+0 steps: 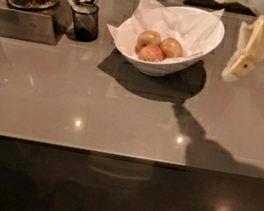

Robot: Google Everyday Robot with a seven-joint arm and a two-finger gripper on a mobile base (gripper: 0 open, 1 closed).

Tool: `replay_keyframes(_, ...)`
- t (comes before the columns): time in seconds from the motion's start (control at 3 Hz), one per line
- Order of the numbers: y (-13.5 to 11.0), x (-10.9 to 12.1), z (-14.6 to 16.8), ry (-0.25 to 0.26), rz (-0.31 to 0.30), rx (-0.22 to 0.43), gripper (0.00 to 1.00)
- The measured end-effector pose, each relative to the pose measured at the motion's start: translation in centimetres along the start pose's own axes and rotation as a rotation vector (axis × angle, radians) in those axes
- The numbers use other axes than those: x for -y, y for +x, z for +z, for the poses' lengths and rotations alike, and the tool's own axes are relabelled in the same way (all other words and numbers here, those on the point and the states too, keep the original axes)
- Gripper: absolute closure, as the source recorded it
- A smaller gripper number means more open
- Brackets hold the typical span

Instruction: Pick apple from white bowl

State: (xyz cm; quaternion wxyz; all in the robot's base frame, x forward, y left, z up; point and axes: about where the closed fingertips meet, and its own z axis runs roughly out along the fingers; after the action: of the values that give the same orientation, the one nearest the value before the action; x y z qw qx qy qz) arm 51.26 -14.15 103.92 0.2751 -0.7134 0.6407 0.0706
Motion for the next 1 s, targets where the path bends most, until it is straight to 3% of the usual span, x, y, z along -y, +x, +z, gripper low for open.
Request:
replay_keyframes(0.33, -0.9, 1.3, -1.4, 0.057, -0.013, 0.016, 0.00)
replay_keyframes(0.67, -0.7, 1.6, -1.0, 0.070, 0.006, 0.021, 0.00)
replay_keyframes(1.0, 0.4, 4.0, 0.0, 0.068, 0.010, 0.031, 0.00)
